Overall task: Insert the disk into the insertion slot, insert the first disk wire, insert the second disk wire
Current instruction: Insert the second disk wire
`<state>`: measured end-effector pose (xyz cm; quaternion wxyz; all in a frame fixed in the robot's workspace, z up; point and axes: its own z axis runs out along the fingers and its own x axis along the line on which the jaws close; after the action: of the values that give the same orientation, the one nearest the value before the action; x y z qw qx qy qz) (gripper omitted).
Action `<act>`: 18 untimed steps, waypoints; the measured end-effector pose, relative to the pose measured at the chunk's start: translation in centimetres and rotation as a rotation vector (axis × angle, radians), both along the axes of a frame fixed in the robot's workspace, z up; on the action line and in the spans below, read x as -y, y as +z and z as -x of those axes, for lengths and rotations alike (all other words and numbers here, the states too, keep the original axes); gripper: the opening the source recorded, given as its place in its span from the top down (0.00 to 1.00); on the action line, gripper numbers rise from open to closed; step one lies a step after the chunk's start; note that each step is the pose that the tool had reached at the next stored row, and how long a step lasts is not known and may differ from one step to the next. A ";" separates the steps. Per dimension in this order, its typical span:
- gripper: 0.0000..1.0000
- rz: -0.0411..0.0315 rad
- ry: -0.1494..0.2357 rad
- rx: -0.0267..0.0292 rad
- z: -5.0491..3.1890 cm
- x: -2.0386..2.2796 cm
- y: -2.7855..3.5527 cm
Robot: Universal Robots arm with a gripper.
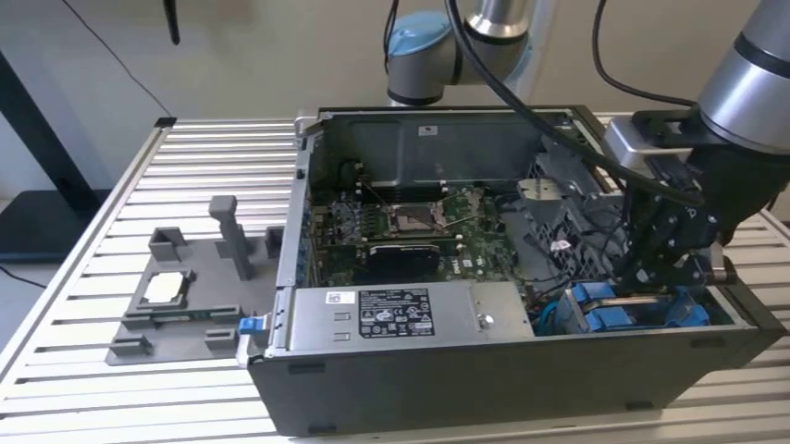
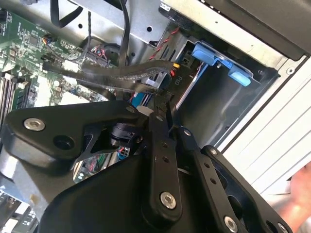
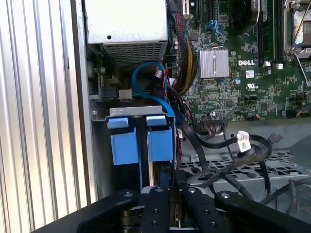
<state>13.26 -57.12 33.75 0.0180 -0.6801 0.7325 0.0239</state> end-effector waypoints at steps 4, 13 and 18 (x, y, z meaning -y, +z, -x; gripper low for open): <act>0.76 0.0004 0.000 -0.0001 0.00 0.00 0.20; 0.76 0.0005 0.000 -0.0005 0.00 -0.01 1.34; 0.76 0.0002 0.000 -0.0005 0.01 -0.02 2.27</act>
<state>13.25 -57.10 36.02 0.0178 -0.6801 0.7325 0.0240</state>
